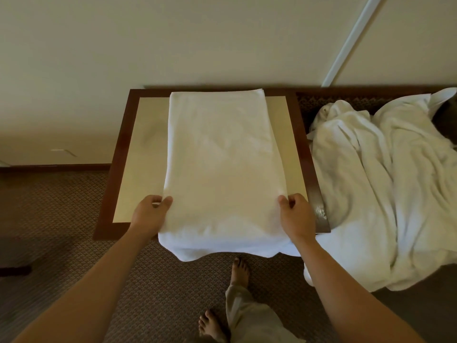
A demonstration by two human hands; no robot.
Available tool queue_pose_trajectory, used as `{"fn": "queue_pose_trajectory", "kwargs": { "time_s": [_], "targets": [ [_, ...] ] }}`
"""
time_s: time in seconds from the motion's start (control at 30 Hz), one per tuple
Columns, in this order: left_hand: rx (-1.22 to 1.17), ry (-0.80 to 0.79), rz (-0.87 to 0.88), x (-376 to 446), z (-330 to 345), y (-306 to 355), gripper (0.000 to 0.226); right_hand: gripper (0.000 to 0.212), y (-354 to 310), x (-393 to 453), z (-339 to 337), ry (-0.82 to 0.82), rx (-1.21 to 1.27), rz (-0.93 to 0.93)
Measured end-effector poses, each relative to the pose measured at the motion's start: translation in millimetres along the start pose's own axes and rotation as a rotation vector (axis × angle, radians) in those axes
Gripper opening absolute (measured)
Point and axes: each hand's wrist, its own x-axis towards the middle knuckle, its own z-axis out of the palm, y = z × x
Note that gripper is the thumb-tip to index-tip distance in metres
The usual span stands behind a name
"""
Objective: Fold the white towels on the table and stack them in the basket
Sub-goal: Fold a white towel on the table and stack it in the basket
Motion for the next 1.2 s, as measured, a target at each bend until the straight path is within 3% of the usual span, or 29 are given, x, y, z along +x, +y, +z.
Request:
{"fn": "queue_pose_trajectory", "kwargs": {
  "time_s": [0.1, 0.2, 0.33, 0.43, 0.57, 0.67, 0.77, 0.87, 0.97, 1.1, 1.2],
  "targets": [
    [0.192, 0.093, 0.146, -2, 13, -2, 0.038, 0.033, 1, 3, 6, -0.003, -0.067, 0.035],
    [0.135, 0.184, 0.141, 6, 20, 16, 0.043, 0.040, -15, 28, 11, -0.037, -0.064, 0.046],
    [0.070, 0.156, 0.109, 28, 23, 40, 0.053, 0.041, -28, 61, 14, -0.062, -0.018, 0.019],
    [0.082, 0.225, 0.120, 30, 28, 42, 0.045, 0.033, -23, 65, 15, 0.005, -0.018, -0.045],
    [0.309, 0.352, 0.272, 25, 35, 20, 0.045, 0.032, -18, 59, 21, 0.106, -0.096, -0.074],
    [0.347, 0.332, 0.241, 32, 33, 29, 0.050, 0.039, -28, 72, 24, 0.081, -0.133, -0.016],
    [0.157, 0.283, 0.071, 48, 30, 59, 0.060, 0.046, -39, 94, 25, 0.032, -0.120, -0.027],
    [0.048, 0.240, -0.034, 68, 27, 77, 0.065, 0.035, -42, 107, 26, -0.002, -0.129, -0.074],
    [0.023, 0.254, -0.005, 76, 30, 79, 0.057, 0.027, -40, 106, 25, 0.046, -0.031, -0.125],
    [0.266, 0.391, 0.177, 76, 40, 69, 0.048, 0.023, -37, 104, 29, 0.092, -0.103, -0.143],
    [0.316, 0.418, 0.150, 72, 44, 69, 0.046, 0.022, -40, 107, 34, 0.116, -0.096, -0.094]
  ]
}}
